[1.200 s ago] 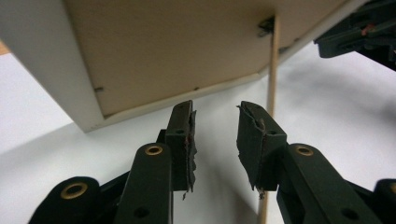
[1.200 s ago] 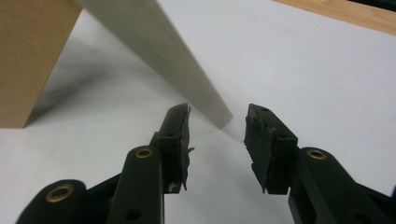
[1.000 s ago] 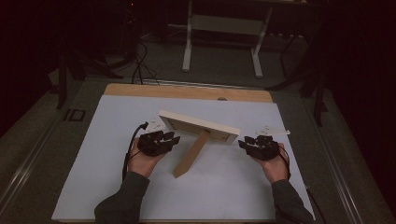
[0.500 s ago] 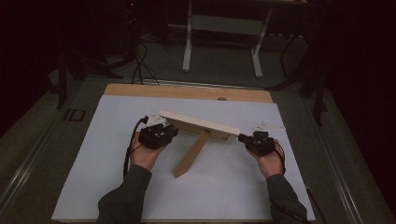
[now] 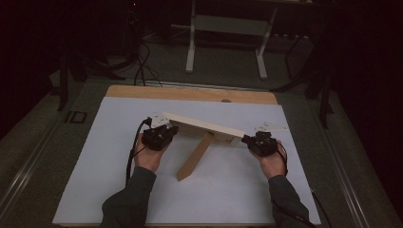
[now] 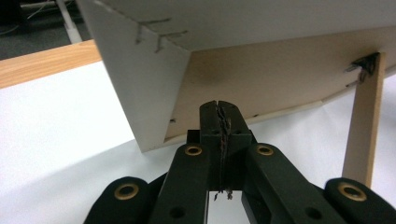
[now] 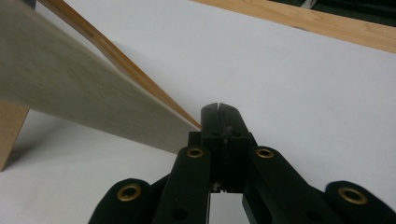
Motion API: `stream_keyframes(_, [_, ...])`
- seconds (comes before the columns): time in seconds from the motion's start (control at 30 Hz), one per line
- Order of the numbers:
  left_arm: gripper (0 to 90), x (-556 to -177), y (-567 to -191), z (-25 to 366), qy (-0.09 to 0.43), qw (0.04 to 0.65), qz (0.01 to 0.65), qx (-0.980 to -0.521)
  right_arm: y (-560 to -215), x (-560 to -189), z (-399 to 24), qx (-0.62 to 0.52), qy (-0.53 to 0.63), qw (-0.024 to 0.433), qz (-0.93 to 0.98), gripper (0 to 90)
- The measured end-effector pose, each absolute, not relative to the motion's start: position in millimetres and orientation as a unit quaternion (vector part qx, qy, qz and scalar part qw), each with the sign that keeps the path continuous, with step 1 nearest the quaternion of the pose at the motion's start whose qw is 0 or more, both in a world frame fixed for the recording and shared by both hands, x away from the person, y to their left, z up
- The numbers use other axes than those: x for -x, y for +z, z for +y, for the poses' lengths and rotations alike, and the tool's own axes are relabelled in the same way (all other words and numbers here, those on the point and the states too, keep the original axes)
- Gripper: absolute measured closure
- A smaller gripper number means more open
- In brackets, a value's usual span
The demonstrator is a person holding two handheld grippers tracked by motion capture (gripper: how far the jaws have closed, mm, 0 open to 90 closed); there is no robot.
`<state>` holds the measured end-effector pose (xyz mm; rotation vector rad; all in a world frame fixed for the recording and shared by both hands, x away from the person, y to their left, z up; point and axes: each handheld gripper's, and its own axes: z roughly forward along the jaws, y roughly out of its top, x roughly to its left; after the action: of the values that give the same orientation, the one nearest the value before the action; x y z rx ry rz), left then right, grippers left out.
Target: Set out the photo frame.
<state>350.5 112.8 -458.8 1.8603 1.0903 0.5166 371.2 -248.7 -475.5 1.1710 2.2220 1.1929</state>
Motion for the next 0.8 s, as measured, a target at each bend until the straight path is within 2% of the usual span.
stream_keyframes(0.8, [90.0,-356.5,-456.6,111.0,0.214,0.437,0.446,-0.752,-469.8,-374.2,-242.6,-0.405,0.432,0.178,0.786,90.0])
